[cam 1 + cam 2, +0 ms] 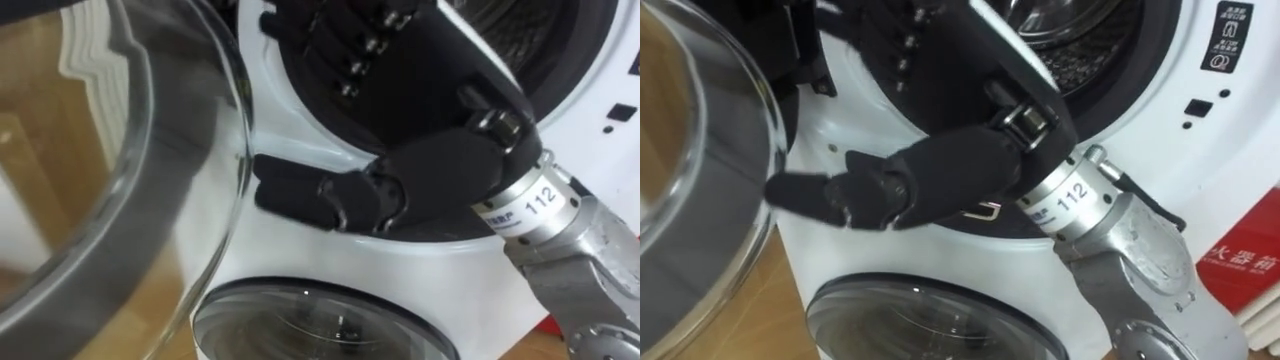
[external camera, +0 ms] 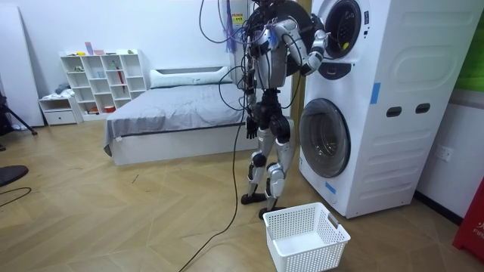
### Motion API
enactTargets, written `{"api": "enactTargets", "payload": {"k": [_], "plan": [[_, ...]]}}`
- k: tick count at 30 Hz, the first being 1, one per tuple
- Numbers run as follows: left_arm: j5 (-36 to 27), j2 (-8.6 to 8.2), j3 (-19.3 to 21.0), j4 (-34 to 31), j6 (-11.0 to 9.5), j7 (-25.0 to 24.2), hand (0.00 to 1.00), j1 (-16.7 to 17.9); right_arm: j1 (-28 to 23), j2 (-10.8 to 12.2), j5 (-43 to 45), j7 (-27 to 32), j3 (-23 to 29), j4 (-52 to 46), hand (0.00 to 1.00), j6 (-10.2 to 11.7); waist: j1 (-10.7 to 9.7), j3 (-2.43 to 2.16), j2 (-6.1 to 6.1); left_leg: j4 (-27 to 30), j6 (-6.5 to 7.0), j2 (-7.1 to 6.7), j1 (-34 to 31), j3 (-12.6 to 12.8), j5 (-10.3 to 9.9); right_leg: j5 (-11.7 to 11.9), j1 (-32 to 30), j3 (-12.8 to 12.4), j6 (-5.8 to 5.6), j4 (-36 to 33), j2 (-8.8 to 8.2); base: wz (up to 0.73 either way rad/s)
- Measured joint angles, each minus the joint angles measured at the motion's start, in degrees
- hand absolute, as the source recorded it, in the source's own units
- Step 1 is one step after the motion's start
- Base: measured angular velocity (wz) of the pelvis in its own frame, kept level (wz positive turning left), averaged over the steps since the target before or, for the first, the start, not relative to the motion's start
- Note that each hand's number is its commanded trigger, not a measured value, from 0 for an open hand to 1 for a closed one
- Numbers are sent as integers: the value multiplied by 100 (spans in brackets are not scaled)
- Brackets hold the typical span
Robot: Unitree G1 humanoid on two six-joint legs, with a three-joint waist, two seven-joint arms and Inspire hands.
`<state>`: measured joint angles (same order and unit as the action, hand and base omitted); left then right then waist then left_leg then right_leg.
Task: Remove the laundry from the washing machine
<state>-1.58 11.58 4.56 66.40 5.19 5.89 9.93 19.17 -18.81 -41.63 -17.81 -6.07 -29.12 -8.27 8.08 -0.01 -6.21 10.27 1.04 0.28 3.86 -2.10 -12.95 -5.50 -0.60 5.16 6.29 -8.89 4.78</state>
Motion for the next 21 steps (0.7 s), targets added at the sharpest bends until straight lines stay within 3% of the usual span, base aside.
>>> {"api": "enactTargets", "payload": {"k": [10,17,21], "plan": [[0,-42,104,-86,191,2,0,249,10,-147,352,799,360,877,0,-11,-108,0,31,50,-1,-6,-28,-21,0,-2,-7,17,-3,25,-9,0],[131,-82,268,-231,195,8,0,286,465,-215,390,1185,749,1384,0,-16,-185,-7,22,48,0,-14,-54,-52,1,-21,-15,74,-15,35,-23,3],[131,-83,394,-234,207,9,0,290,560,-413,488,1276,748,1486,0,-17,-168,-18,0,43,1,-9,-48,-51,2,-25,-8,95,-14,33,-24,2]]}}
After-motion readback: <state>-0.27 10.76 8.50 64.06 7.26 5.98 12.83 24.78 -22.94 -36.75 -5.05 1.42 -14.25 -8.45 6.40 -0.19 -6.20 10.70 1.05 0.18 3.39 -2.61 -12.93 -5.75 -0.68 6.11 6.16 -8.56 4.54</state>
